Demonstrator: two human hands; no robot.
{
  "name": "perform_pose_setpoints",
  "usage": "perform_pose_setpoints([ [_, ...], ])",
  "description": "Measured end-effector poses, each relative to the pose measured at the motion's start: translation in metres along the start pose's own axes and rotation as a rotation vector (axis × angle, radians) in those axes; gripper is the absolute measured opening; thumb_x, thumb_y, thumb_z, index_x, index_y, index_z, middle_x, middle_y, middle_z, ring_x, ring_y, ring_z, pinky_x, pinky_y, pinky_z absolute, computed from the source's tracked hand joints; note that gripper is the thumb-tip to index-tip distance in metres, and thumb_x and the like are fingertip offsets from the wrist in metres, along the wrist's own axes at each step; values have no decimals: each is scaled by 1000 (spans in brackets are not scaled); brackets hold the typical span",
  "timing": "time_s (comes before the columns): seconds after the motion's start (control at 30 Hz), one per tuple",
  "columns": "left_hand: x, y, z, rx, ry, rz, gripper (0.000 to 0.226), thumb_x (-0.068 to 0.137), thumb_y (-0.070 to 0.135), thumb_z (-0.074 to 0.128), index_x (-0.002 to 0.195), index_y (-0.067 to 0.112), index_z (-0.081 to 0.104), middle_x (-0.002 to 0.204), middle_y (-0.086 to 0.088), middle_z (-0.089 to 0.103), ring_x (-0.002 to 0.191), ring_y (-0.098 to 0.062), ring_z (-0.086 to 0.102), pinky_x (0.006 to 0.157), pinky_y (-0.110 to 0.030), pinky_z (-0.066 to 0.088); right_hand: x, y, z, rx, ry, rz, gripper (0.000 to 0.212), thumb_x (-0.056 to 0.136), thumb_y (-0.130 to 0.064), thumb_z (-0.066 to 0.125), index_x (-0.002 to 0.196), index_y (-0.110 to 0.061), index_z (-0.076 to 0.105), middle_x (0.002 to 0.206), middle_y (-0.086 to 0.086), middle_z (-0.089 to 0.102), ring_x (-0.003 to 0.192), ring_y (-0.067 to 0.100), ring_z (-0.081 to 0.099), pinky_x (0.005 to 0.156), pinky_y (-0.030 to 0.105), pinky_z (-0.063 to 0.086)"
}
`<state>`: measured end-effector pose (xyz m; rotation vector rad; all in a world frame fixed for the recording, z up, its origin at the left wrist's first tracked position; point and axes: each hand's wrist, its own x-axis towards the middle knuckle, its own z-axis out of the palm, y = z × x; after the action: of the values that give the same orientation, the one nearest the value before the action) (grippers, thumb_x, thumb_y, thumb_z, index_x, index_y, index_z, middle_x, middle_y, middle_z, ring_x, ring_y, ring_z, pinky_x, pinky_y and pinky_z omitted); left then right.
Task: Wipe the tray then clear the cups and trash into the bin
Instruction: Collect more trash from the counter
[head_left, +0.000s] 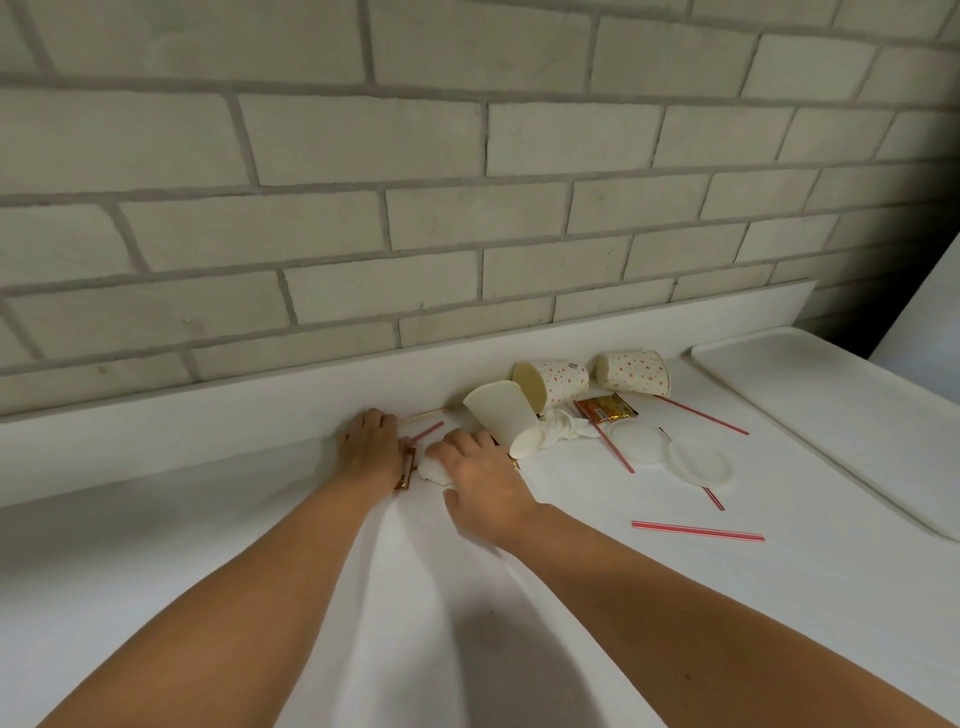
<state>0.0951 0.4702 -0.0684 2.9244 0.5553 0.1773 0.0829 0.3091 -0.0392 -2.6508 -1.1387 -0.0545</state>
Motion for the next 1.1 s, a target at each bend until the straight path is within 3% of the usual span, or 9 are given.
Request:
perform_pose_setpoints([
  [0.2,10,8,-14,87,-100,-67,42,96,36,43,126,7,49,133,-13,43,125,-30,40,102,-38,33,9,-5,3,-129,-138,-3,41,94,-21,47,134,-10,46,137,6,43,129,26,36,104,37,31],
  [0.37,13,6,-24,-10,-239,-58,17,92,8,46,100,2,60,104,-12,62,96,-26,57,80,-31,46,13,-9,-4,-114,-165,46,29,95,-18,46,118,-6,58,123,10,53,113,29,53,95,36,40],
  [0.43,11,7,-30,0,-324,-36,13,92,7,45,84,4,55,79,-6,54,85,-23,52,67,-27,40,12,-10,-4,-51,-185,57,29,91,-9,50,119,-5,56,123,11,52,112,29,54,91,34,45],
  [0.5,9,9,-36,-10,-373,-30,17,92,11,45,76,8,48,69,-1,44,83,-22,50,59,-24,38,10,-10,-3,-13,-192,53,33,88,-3,51,121,-5,53,123,12,51,114,30,53,90,33,46],
  [0.67,3,13,-38,56,-398,37,28,92,10,44,64,12,42,66,0,42,83,-21,49,72,-27,40,12,-12,1,11,-191,67,49,84,4,54,130,-6,43,128,12,44,116,30,51,95,36,47],
  [0.8,-1,17,-42,62,-403,34,14,93,9,45,86,4,56,94,-14,58,84,-20,47,68,-26,38,14,-9,5,-75,-223,37,47,87,4,52,133,-5,45,132,13,42,125,29,41,104,35,42],
  [0.9,-4,20,-42,34,-437,2,25,95,18,46,110,1,55,100,-13,57,84,-19,48,62,-22,38,15,-8,3,-113,-209,28,45,87,5,52,131,-5,48,132,13,45,125,28,42,103,33,41],
  [0.97,-8,24,-41,63,-464,3,27,94,16,45,112,0,57,104,-13,61,83,-20,49,71,-25,42,15,-9,0,-137,-205,27,42,86,6,53,127,-4,51,129,14,48,120,28,48,99,34,44],
  [1.1,-14,26,-37,46,-443,-10,26,93,9,46,114,-1,56,112,-15,63,86,-23,57,75,-28,43,15,-9,-4,-204,-249,24,32,89,0,53,121,-3,54,122,14,54,111,28,56,91,34,48],
])
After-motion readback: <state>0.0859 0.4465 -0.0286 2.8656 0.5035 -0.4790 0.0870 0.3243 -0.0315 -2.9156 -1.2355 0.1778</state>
